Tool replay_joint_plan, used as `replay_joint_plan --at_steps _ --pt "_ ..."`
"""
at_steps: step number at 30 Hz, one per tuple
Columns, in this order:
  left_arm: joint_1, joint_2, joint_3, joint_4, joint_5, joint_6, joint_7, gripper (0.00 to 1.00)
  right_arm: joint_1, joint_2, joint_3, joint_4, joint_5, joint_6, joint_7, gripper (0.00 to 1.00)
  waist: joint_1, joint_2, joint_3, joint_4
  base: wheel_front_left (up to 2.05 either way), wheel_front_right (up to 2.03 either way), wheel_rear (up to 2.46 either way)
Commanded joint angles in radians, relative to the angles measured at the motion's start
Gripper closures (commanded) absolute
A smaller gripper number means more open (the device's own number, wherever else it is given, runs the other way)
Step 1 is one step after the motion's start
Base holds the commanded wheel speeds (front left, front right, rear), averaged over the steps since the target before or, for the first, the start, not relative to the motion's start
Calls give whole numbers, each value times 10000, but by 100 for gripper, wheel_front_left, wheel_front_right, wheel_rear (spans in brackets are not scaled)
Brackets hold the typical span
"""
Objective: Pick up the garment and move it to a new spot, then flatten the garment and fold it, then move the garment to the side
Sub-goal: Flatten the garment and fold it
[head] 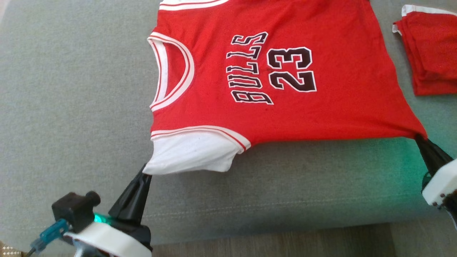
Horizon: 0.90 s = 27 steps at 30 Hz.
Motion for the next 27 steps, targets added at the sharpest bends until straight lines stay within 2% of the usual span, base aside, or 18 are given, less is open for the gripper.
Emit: replay_joint_plan --at_steps 1,5,9,17,27 --pt "-138 254 384 -527 -99 79 62 100 196 -125 -215 -598 -169 -4 134 100 1 -1 17 -47 0 0 0" --pt "-145 272 478 -1216 -375 300 531 100 521 415 -992 -1890 -676 -4 709 100 1 -1 72 -113 0 0 0" --pt "-970 317 477 -1236 -249 286 859 100 122 832 -1150 -2186 -1012 -4 1228 100 1 -1 136 -120 0 0 0" --pt "-3076 -81 319 224 -278 35 1365 100 -1512 950 -852 -939 -1335 -4 1709 100 1 -1 442 1 0 0 0" --pt "-5374 -420 403 1663 -237 -416 1262 100 -3326 707 -632 210 -1294 -4 1525 100 1 -1 1046 156 0 0 0"
